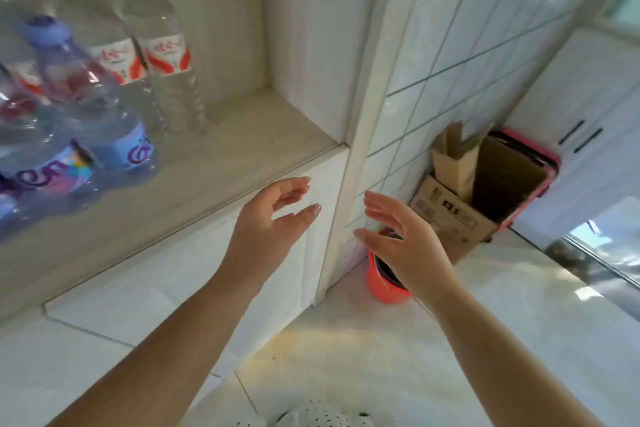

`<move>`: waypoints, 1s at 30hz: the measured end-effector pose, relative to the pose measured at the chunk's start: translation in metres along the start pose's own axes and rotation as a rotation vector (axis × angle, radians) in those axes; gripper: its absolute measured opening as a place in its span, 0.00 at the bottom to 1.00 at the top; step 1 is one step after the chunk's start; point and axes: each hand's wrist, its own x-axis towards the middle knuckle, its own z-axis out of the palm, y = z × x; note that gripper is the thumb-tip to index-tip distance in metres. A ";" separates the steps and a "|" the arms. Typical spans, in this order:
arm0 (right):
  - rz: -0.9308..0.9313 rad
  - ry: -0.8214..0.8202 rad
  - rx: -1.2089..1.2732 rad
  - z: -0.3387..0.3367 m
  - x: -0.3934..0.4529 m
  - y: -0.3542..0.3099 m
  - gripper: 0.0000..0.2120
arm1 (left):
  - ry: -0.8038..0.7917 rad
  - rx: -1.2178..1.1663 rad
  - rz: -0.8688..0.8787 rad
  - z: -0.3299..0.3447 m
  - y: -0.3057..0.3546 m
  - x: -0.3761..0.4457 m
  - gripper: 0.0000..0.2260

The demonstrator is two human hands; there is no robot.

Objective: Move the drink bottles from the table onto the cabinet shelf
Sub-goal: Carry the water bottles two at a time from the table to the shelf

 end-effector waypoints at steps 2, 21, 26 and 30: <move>0.062 0.142 0.002 -0.036 -0.031 0.018 0.25 | -0.157 0.021 0.014 0.039 0.003 -0.008 0.13; 0.463 1.183 -0.058 -0.309 -0.523 0.137 0.23 | -1.273 -0.025 0.145 0.454 0.051 -0.334 0.15; 0.526 1.396 -0.027 -0.340 -0.634 0.146 0.23 | -1.478 -0.038 0.133 0.534 0.068 -0.441 0.15; 0.585 1.570 0.009 -0.361 -0.699 0.160 0.22 | -1.622 -0.035 0.117 0.594 0.075 -0.504 0.14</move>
